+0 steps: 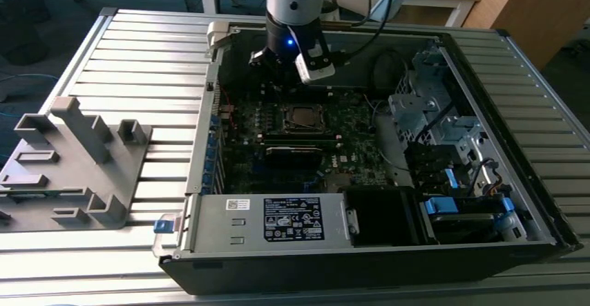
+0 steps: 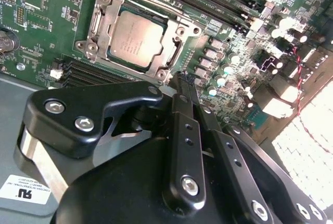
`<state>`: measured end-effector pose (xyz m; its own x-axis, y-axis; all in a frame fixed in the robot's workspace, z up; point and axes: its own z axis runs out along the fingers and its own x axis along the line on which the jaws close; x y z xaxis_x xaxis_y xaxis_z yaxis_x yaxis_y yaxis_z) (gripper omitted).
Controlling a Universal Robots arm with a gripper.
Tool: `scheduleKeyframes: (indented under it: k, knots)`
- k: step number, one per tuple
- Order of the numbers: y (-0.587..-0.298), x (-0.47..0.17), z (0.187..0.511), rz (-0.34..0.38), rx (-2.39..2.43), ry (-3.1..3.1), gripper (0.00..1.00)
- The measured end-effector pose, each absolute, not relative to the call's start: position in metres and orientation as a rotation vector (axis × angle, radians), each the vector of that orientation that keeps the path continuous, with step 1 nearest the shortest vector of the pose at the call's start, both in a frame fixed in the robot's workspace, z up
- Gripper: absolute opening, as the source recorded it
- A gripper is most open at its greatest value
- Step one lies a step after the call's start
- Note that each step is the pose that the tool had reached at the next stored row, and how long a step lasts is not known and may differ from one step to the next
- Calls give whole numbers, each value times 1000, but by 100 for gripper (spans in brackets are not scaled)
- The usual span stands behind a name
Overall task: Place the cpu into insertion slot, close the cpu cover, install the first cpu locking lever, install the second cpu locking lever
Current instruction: 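Install the first cpu locking lever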
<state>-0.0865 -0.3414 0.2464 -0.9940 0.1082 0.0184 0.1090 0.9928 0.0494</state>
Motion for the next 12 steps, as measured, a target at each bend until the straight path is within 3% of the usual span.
scheduleKeyframes:
  k: [12]
  knots:
    - [-341,-103,246,-78,-136,-3121,11]
